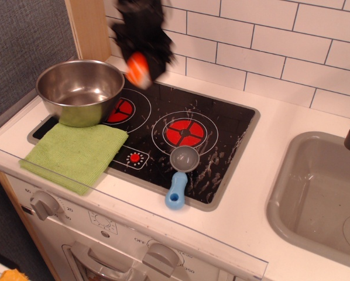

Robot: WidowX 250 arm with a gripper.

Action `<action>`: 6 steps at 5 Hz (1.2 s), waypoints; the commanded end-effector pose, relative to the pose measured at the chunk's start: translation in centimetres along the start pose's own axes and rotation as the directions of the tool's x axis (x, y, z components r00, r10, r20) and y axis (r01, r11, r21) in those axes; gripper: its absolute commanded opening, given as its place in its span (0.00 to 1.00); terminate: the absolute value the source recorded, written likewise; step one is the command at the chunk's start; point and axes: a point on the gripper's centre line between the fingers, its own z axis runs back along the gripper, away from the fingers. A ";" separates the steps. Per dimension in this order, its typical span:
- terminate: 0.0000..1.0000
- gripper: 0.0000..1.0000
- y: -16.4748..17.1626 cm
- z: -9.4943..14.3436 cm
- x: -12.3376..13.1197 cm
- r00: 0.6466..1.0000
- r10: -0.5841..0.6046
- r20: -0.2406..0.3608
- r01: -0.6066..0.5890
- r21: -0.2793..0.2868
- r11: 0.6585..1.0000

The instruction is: Put the sushi in the pot

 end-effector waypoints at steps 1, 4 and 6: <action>0.00 0.00 6.8 3.9 -2.5 0.994 0.104 0.040 -0.107 0.082 0.991; 0.00 1.00 6.9 0.8 -6.7 0.989 0.065 -0.135 -0.055 0.077 0.996; 0.00 1.00 6.1 2.2 -5.8 0.994 0.073 -0.085 -0.068 0.058 0.996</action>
